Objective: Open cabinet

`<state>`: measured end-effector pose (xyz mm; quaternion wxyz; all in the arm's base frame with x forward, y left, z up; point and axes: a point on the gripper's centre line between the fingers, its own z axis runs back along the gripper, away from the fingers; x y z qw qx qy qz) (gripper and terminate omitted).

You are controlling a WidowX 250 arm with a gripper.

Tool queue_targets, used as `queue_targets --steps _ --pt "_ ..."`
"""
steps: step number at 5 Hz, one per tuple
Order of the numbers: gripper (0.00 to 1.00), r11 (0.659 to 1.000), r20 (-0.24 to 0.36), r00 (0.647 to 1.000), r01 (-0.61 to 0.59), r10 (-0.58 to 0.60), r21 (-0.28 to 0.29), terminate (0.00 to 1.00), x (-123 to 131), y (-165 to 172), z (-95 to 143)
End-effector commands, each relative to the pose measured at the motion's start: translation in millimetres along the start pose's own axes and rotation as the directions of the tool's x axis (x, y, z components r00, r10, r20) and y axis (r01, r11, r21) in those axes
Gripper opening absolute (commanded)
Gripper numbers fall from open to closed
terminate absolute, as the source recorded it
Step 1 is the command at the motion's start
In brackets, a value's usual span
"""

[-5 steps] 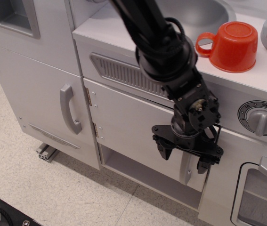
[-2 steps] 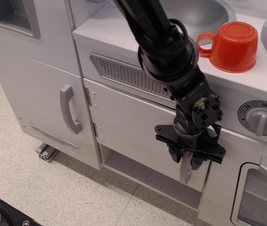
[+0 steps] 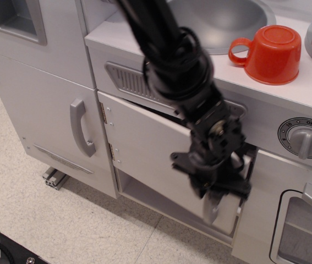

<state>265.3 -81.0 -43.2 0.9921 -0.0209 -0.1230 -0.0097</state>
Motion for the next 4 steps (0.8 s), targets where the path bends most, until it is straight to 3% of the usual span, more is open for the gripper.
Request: queue_targets --steps 1,2,3,4 --pt "0.0 0.999 0.006 0.999 0.037 -0.037 -0.041 0.0 -20.0 30.4 31.0" --pt "1.0 0.997 -0.029 0.997 0.066 -0.067 -0.052 0.0 -28.2 47.7 55.6" --pt "1.0 0.997 -0.06 0.996 0.06 -0.063 -0.054 0.0 -25.9 60.1 91.6" --pt "1.0 0.991 -0.011 0.999 0.034 -0.036 -0.129 0.0 -10.5 56.6 117.6"
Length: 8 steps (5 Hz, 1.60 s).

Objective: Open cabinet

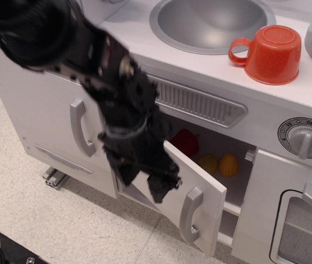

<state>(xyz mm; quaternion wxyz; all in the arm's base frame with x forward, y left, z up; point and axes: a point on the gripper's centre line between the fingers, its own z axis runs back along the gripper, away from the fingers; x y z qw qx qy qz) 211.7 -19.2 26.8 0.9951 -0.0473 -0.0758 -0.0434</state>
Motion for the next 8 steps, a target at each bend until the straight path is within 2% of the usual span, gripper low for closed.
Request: queue_targets --steps 1,2,3,4,5,6,7,8 --pt "1.0 0.994 0.121 0.991 -0.039 0.051 -0.1 0.0 43.8 -14.9 39.2" --pt "1.0 0.993 0.168 0.983 -0.063 0.079 -0.097 0.0 65.0 -29.4 24.0" --pt "1.0 0.995 0.196 0.979 -0.029 0.047 -0.096 0.0 80.3 -41.6 4.5" --pt "1.0 0.998 0.25 0.968 0.023 -0.007 -0.063 0.0 81.8 -52.3 -17.8" --pt "1.0 1.0 0.286 0.958 0.026 -0.026 0.003 0.0 83.0 -52.2 -36.0" --pt "1.0 0.999 0.255 0.967 -0.01 -0.004 0.054 0.0 73.0 -39.3 -43.5" --pt "1.0 0.989 0.188 0.98 -0.083 0.059 0.124 0.0 55.0 -12.9 -50.3" --pt "1.0 0.978 0.153 0.984 -0.115 0.088 0.173 0.0 37.2 15.3 -52.1"
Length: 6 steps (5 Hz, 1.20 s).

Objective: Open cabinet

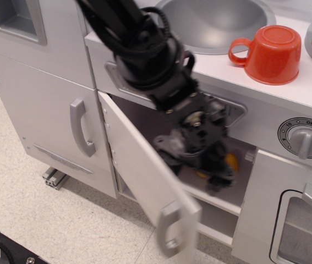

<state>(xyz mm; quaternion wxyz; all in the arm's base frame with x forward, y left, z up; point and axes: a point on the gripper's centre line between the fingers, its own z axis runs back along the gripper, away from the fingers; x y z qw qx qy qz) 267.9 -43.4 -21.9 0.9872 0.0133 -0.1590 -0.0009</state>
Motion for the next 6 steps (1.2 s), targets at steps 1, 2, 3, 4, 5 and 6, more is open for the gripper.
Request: queue_targets --steps 1,2,3,4,5,6 --pt "1.0 0.993 -0.033 0.999 -0.017 0.021 0.116 0.0 -27.3 64.1 -2.8" --pt "1.0 0.991 -0.073 0.997 0.018 -0.008 0.135 0.0 -42.1 92.9 -6.1" --pt "1.0 0.988 -0.082 0.996 0.033 -0.02 0.148 0.0 -46.8 108.9 -3.2" --pt "1.0 0.988 -0.082 0.996 0.033 -0.02 0.148 0.0 -46.8 108.9 -3.2" --pt "1.0 0.988 -0.082 0.996 0.033 -0.02 0.148 0.0 -46.8 108.9 -3.2" --pt "1.0 0.988 -0.082 0.996 0.033 -0.02 0.148 1.0 -46.8 108.9 -3.2"
